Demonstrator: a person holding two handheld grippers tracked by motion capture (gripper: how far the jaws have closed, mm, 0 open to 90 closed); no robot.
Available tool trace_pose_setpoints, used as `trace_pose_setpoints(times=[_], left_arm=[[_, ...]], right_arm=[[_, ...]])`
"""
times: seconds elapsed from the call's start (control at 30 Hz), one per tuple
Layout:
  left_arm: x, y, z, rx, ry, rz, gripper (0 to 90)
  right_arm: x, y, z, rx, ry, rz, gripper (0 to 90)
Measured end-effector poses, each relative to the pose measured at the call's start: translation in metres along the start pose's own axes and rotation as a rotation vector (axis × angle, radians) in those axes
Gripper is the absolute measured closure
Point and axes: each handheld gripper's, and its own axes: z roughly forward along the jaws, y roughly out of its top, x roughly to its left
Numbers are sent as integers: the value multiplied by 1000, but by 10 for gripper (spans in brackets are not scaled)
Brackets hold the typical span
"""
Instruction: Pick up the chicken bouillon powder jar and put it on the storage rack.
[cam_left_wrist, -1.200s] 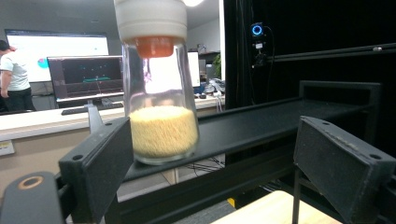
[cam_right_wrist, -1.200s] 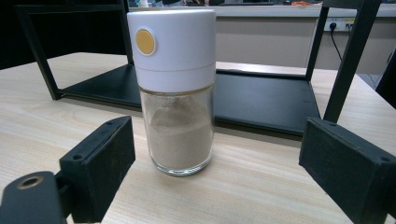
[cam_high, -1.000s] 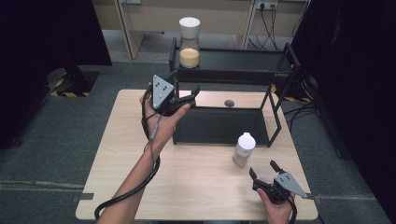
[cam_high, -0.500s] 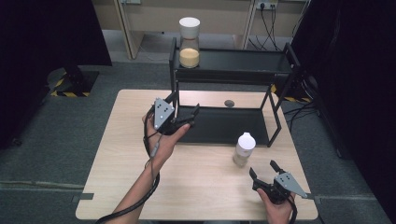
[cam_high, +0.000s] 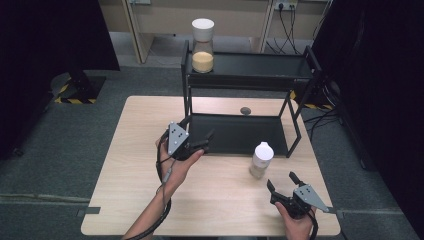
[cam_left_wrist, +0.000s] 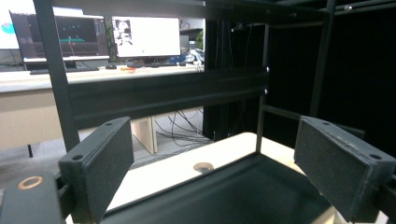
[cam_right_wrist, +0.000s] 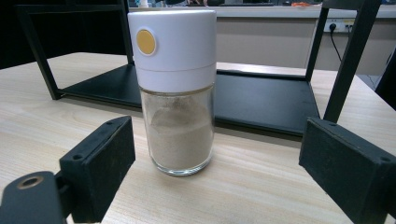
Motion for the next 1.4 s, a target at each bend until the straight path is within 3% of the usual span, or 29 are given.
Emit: trace_pose_setpoints(times=[0.17,0.5,0.77,1.23,1.4], left_arm=[[-1,-13,-5,17,-3,-24,113],[-10,-49,-20,62,-3,17,115],[-10,-77,-31,84,-13,-16,115],[-12,-104,-40,111,-16,-40,115],[-11,-105,-40,113,-17,-42,116]], right_arm=[[0,0,0,1,-1,-1,107],[0,0,0,1,-1,-2,107],[1,1,0,3,-2,-3,107],[1,0,0,2,-2,-4,107],[0,1,0,3,-1,-2,107]])
